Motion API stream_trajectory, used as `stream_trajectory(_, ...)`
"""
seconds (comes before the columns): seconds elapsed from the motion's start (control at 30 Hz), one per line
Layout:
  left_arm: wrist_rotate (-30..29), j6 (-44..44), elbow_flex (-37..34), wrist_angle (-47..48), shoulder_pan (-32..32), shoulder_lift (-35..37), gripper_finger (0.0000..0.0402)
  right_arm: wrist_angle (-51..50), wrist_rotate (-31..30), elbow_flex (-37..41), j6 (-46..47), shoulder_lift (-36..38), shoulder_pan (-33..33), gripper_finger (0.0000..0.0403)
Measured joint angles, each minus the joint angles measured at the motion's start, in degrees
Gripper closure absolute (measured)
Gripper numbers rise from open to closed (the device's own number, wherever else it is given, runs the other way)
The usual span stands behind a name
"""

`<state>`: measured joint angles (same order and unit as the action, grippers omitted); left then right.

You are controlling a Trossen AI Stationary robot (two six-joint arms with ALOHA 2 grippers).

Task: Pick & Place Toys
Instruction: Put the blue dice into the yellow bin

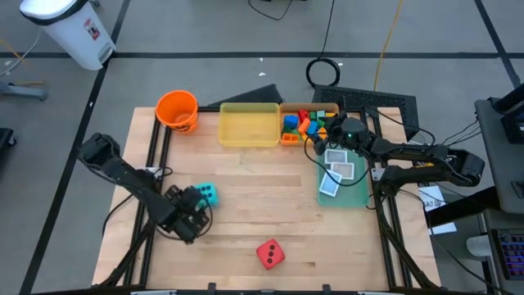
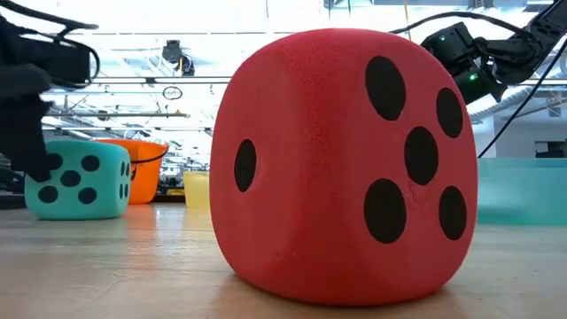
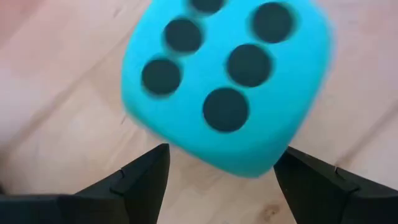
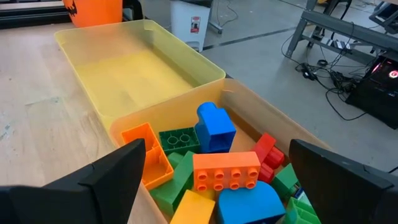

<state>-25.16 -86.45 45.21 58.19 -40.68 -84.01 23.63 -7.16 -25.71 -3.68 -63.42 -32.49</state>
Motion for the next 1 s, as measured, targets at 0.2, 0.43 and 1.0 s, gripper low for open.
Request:
stream_trajectory(0.2, 5.7, -9.2, 0.0, 1.3, 4.3, 0.0, 0.0121, -0.2, 0.0, 0.0, 0.0, 0.0, 0.0, 0.0037)
stream_trajectory(0.43, 17.7, -2.2, 0.0, -8.7, 8.4, 0.0, 0.0098, -0.2, 0.0, 0.0, 0.0, 0.0, 0.0, 0.0037)
stream_trajectory(1.0, 32.5, 6.5, 0.1, -14.4, 10.1, 0.1, 0.0034, -0.5, 0.0, 0.0, 0.0, 0.0, 0.0, 0.0037)
